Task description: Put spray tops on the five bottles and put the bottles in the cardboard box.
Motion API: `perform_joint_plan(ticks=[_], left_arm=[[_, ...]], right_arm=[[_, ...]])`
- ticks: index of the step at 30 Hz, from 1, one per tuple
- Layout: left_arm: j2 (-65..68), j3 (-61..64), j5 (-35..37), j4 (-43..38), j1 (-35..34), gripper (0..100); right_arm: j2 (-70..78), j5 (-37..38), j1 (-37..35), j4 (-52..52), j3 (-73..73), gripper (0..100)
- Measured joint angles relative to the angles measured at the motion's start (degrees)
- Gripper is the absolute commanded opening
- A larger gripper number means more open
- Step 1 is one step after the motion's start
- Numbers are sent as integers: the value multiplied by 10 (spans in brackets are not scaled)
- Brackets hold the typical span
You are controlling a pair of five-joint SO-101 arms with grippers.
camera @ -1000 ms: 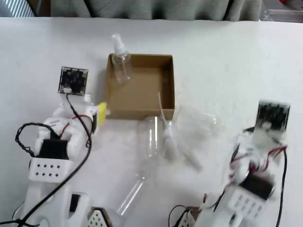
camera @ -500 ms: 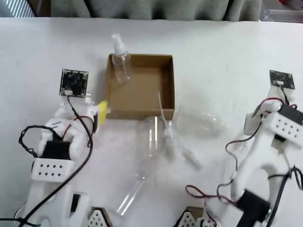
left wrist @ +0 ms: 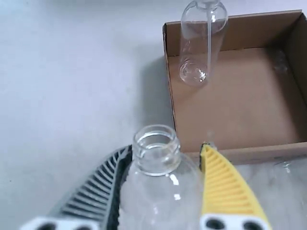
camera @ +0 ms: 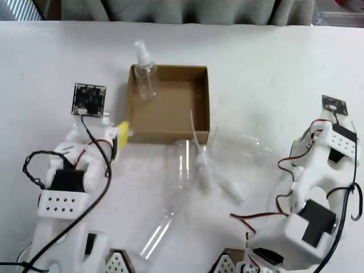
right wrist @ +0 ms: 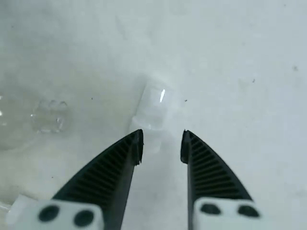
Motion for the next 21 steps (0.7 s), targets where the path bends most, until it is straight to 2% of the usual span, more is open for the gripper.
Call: perform_joint_plan(ticks=[14,21], left_arm=[[0,0,0,0,0,20],[0,0,0,0,0,20]], right_arm=[[57,-28,-11,4,-47,163],[50,-72,-13,36,-56,164]])
